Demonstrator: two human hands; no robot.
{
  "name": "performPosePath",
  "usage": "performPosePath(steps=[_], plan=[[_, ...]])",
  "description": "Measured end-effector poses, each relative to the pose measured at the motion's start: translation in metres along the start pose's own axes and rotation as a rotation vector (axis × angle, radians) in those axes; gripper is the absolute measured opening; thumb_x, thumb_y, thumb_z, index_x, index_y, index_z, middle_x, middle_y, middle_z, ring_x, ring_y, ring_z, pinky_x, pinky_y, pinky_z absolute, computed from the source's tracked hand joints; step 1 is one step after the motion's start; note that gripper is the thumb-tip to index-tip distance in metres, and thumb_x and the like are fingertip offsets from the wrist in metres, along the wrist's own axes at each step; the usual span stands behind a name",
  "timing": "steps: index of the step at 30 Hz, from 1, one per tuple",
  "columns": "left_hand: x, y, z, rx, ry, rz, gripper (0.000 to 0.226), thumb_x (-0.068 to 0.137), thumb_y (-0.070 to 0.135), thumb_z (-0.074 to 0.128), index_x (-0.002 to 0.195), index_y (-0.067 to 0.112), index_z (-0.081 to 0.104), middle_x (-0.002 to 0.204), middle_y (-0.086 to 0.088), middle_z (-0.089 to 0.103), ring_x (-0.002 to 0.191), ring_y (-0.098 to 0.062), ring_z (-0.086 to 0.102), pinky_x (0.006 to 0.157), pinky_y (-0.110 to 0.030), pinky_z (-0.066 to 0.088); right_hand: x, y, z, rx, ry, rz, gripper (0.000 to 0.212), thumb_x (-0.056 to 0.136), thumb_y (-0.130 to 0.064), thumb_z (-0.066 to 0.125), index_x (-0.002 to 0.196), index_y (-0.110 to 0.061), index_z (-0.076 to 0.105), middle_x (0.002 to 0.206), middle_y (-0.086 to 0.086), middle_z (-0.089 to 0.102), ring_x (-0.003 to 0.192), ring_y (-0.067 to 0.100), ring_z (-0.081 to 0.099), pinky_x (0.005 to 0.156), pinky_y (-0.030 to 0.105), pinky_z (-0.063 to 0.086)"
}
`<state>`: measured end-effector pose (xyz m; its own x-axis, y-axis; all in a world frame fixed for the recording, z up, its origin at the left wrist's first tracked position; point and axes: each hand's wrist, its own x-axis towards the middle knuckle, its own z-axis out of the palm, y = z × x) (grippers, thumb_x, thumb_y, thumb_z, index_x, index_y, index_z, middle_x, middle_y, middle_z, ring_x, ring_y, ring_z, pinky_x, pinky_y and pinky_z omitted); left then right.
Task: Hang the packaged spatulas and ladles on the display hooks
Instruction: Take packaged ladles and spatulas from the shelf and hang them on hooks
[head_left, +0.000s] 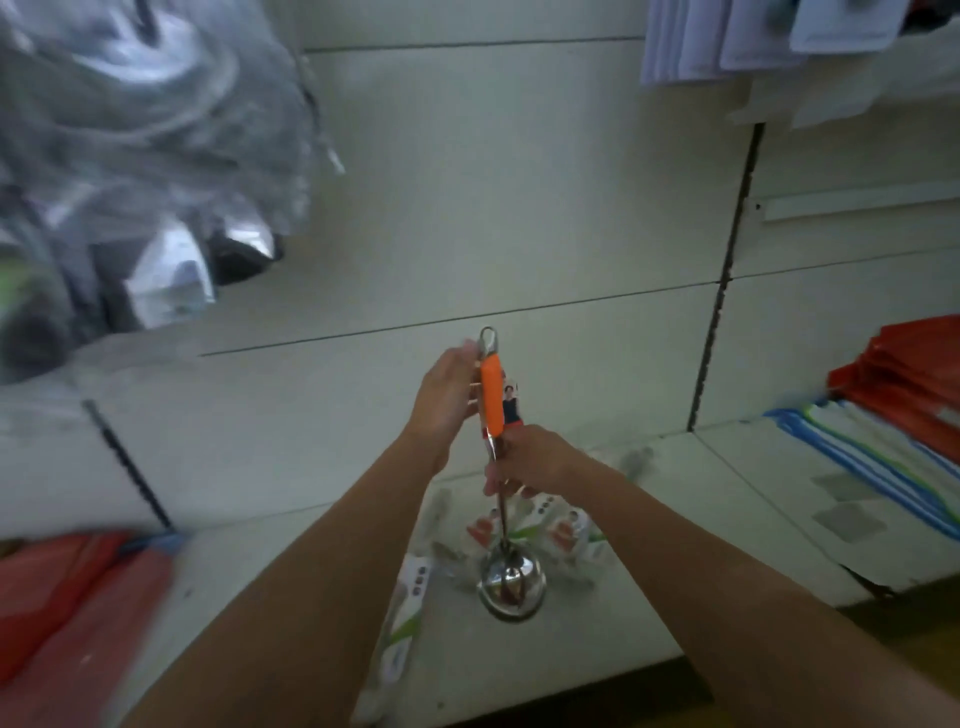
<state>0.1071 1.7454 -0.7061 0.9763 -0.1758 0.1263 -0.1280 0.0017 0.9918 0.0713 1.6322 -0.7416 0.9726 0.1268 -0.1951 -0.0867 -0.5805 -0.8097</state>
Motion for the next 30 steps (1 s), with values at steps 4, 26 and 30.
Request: performPosePath(steps=[4, 26, 30], plan=[[-0.023, 0.011, -0.041, 0.282, 0.01, 0.096, 0.009, 0.091, 0.013, 0.058, 0.094, 0.008, 0.063, 0.086, -0.006, 0.065, 0.079, -0.015, 0.06, 0.078, -0.028, 0.05, -0.003, -0.03, 0.021, 0.04, -0.094, -0.05, 0.013, 0.093, -0.014, 0.055, 0.08, -0.015, 0.054, 0.08, 0.002, 0.067, 0.064, 0.009, 0.062, 0.05, 0.014, 0.046], [-0.089, 0.119, -0.018, 0.331, 0.064, 0.355, 0.009, 0.094, 0.011, 0.051, 0.087, 0.015, 0.056, 0.087, -0.002, 0.058, 0.082, -0.02, 0.054, 0.077, -0.032, 0.043, -0.121, -0.147, -0.027, -0.376, 0.753, -0.31, 0.023, 0.086, -0.027, 0.059, 0.099, -0.01, 0.052, 0.113, 0.012, 0.044, 0.109, 0.029, 0.045, 0.088, 0.038, 0.044], [-0.103, 0.135, -0.016, 0.341, 0.04, 0.29, 0.016, 0.096, 0.026, 0.048, 0.089, 0.015, 0.057, 0.097, -0.013, 0.066, 0.095, -0.028, 0.062, 0.077, -0.031, 0.042, -0.141, -0.164, -0.034, -0.323, 0.712, -0.251, 0.031, 0.089, -0.026, 0.053, 0.068, -0.023, 0.031, 0.091, 0.007, 0.051, 0.088, 0.027, 0.051, 0.075, 0.036, 0.041]])
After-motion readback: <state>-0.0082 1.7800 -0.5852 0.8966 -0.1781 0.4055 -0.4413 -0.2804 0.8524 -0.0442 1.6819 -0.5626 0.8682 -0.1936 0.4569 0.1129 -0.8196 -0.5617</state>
